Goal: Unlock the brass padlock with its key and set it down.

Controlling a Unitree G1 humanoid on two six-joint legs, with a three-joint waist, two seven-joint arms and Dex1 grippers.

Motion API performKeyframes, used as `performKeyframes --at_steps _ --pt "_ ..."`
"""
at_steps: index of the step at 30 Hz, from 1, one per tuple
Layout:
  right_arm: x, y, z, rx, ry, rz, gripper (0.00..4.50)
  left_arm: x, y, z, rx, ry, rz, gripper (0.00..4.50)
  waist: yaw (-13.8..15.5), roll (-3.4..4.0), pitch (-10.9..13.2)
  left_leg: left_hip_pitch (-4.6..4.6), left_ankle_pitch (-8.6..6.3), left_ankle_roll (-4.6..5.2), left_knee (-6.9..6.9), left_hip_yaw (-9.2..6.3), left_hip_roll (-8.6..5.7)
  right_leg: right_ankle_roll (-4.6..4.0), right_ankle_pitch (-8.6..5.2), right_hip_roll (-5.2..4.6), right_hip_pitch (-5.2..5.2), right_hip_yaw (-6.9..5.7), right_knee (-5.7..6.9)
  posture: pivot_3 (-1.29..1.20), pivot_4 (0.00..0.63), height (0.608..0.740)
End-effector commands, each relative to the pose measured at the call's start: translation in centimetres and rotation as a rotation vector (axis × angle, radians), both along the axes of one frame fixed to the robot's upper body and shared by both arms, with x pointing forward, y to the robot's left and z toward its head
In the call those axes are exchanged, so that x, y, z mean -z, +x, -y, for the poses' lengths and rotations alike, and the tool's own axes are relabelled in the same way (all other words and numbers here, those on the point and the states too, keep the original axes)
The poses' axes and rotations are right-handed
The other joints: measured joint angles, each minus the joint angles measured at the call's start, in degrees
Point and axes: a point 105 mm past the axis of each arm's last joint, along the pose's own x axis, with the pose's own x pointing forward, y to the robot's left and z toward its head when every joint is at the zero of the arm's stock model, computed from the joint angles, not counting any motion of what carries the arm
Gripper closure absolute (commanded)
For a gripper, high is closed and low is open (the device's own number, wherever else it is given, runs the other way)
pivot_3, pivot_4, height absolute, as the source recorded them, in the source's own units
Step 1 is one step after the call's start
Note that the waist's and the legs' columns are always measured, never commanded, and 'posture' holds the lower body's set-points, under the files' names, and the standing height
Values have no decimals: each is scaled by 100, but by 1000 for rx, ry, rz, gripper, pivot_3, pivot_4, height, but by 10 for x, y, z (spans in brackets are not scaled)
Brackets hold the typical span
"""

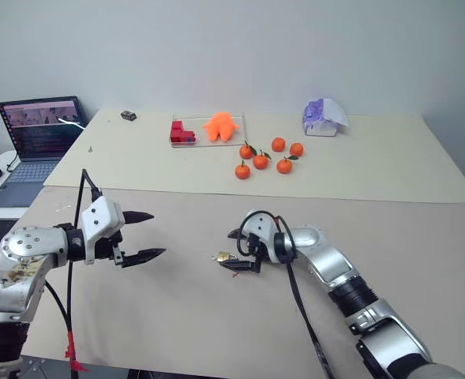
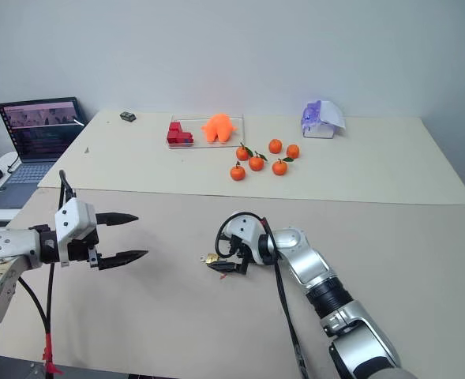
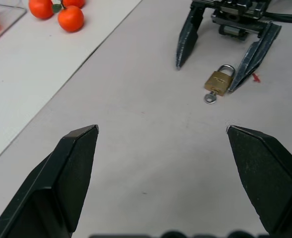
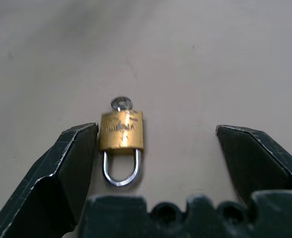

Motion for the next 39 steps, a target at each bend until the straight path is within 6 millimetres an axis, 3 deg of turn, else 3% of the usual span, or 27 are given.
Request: performKeyframes --at_steps 1,16,22,26,33,34,39 --pt "-10 -3 -1 -16 21 44 0 -7 5 1 16 12 33 93 -13 0 0 1 0 0 0 0 0 0 0 0 0 0 1 0 150 723" --pt "-11 -12 -15 -28 56 24 0 -8 10 3 30 17 39 93 -13 -1 0 3 0 0 -2 1 0 0 0 2 0 1 2 0 150 723" --pt "-5 -10 -11 -7 31 14 0 -9 11 3 25 15 46 93 -7 -1 0 3 0 0 -1 0 0 0 0 1 1 1 2 0 150 723" --pt "-3 -9 -7 11 24 13 948 -10 12 3 21 15 49 0 -8 -1 0 3 0 0 -1 1 0 0 0 1 1 1 2 0 150 723" --pt "-7 -10 -7 16 38 11 3426 -10 14 3 19 12 49 0 -7 -1 0 3 0 0 -2 0 0 0 0 1 1 1 2 0 150 723" --pt "-8 -10 -7 15 43 6 3597 -10 14 3 19 11 48 0 -7 -1 0 3 0 0 -1 1 0 0 0 1 1 1 2 0 150 723" --pt "-14 -6 0 30 47 41 3606 -10 19 5 -1 -25 22 0 -2 -1 0 2 0 0 -1 0 -1 0 0 1 1 1 2 0 150 723"
